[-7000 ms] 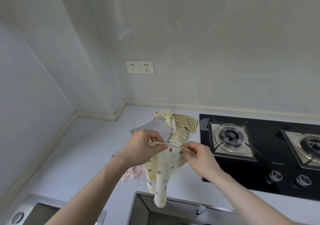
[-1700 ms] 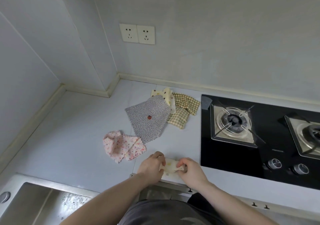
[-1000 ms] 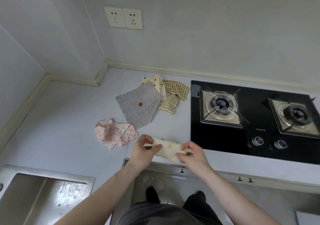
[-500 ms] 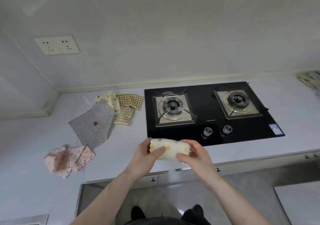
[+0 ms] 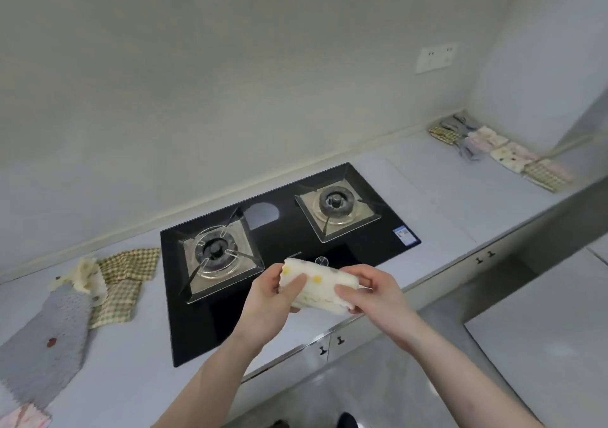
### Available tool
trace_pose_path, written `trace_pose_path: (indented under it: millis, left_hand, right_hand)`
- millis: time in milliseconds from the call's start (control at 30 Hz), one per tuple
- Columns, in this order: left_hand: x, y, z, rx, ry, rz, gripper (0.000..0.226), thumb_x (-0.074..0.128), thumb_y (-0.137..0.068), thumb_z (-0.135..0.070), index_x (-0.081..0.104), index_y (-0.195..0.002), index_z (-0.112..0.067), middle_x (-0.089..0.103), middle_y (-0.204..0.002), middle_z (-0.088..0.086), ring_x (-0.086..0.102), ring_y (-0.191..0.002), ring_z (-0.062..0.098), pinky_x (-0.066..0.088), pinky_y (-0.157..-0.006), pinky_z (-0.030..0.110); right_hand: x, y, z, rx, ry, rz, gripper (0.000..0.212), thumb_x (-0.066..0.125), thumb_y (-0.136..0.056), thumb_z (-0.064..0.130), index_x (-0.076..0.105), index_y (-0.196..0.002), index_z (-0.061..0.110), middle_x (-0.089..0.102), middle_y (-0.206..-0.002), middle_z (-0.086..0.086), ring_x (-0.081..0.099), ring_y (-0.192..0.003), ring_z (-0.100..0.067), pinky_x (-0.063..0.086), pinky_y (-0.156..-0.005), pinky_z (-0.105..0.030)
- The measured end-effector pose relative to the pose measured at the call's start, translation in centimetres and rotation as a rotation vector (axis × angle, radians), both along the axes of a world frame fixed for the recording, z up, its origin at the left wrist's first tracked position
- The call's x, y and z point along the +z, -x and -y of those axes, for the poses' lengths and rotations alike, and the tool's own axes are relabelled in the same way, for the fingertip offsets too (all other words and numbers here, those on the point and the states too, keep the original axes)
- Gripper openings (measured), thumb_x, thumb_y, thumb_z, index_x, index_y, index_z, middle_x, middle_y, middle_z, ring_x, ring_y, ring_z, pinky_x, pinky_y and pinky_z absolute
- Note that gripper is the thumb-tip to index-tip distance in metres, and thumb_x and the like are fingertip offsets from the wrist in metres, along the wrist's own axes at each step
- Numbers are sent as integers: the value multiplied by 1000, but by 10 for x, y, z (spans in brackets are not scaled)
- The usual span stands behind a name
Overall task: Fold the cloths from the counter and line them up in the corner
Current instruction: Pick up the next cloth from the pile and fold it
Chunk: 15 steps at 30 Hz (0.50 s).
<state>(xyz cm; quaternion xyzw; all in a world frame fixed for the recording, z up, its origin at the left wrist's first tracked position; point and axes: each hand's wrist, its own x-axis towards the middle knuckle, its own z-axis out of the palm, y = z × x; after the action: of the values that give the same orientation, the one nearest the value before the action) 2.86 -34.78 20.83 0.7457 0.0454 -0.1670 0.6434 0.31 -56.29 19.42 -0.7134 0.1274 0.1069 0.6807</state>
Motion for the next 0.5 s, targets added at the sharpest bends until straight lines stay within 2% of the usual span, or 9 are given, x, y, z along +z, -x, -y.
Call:
trace_pose_path:
  millis: [100, 200, 367, 500]
  left_hand:
    - [5, -20, 25, -58, -26, 32, 13, 64, -102, -28, 70, -111, -20, 78, -101, -2, 75, -96, 17, 64, -77, 35]
    - [8, -44, 48, -127, -36, 73, 10, 67, -100, -21, 70, -109, -19, 78, -99, -2, 76, -92, 17, 59, -68, 25]
    - [8, -76, 80, -220, 8, 88, 11, 68, -98, -10, 71, -108, -13, 79, -98, 3, 77, -87, 19, 59, -66, 25]
    - [7, -103, 108, -260, -19, 91, 12, 71, -97, -14, 72, -108, -15, 78, -101, 2, 71, -71, 4, 52, -57, 16]
  right_hand:
    - [3, -5, 26, -55, -1, 19, 24, 81, -86, 15, 76, -107, 25, 77, -102, 4, 68, -75, -13, 54, -67, -25]
    - [0, -8, 46, -150, -19, 18, 24, 81, -86, 15, 76, -107, 25, 77, -102, 3, 68, -74, -13, 55, -68, -26]
    - [-4, -15, 66, -190, -14, -24, 22, 75, -92, 23, 73, -113, 28, 77, -106, 4, 73, -87, -17, 58, -70, -28]
    - [-3, -24, 87, -270, -12, -18, 17, 73, -94, 21, 74, -110, 23, 78, -102, -3, 73, -89, -17, 60, -74, -31]
